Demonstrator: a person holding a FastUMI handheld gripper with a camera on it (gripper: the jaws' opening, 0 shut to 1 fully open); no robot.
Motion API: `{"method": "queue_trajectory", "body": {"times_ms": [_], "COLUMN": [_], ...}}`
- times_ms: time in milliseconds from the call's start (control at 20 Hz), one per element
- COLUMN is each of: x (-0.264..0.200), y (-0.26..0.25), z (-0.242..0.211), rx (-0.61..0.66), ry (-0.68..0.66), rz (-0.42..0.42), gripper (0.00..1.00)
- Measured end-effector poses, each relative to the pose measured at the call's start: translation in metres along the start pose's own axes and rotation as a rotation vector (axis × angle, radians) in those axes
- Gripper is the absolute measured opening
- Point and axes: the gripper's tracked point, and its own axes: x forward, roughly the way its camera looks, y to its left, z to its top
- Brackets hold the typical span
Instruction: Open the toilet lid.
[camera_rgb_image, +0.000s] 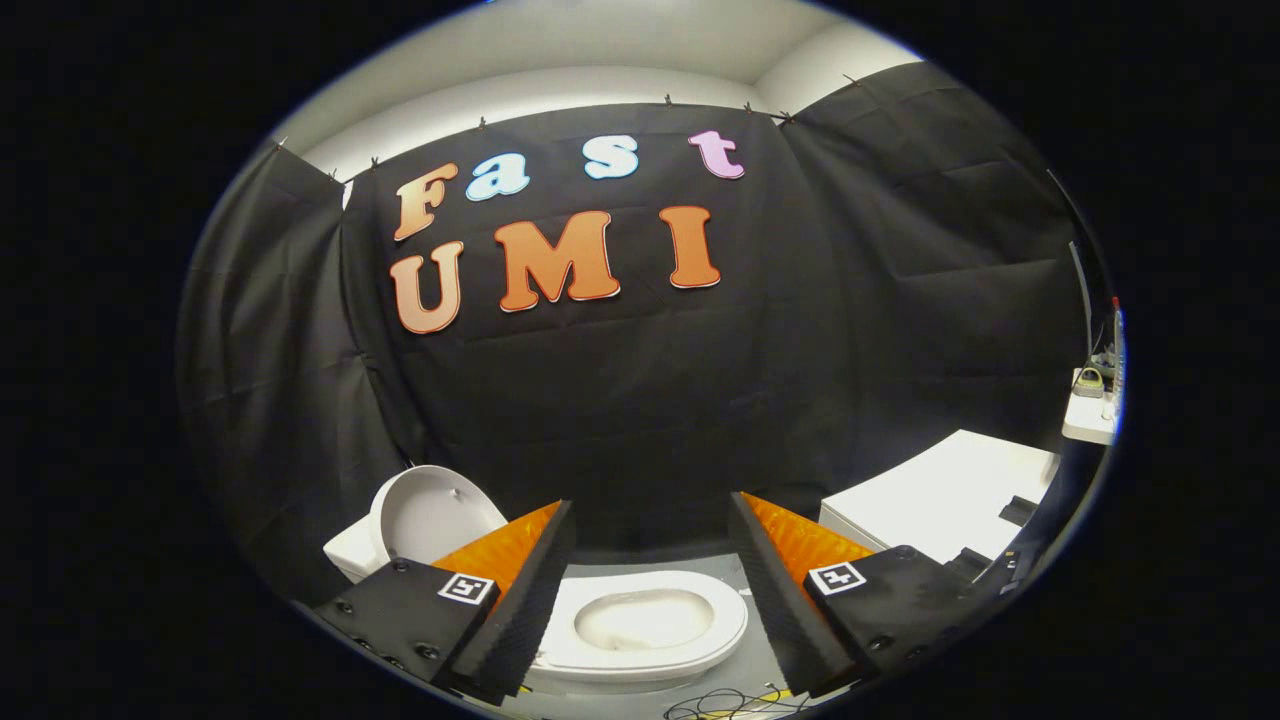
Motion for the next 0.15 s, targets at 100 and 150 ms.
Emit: {"method": "queue_trajectory", "body": {"times_ms": [100, 150], "x": [-0.0008, -0.0016], "y": [0.0000, -0.0005], "z": [0.0009, 0.0009], "rx": [0.001, 0.000], "ry": [-0.002, -0.004], "rz": [0.001, 0.000], "gripper": [0.98, 0.98]}}
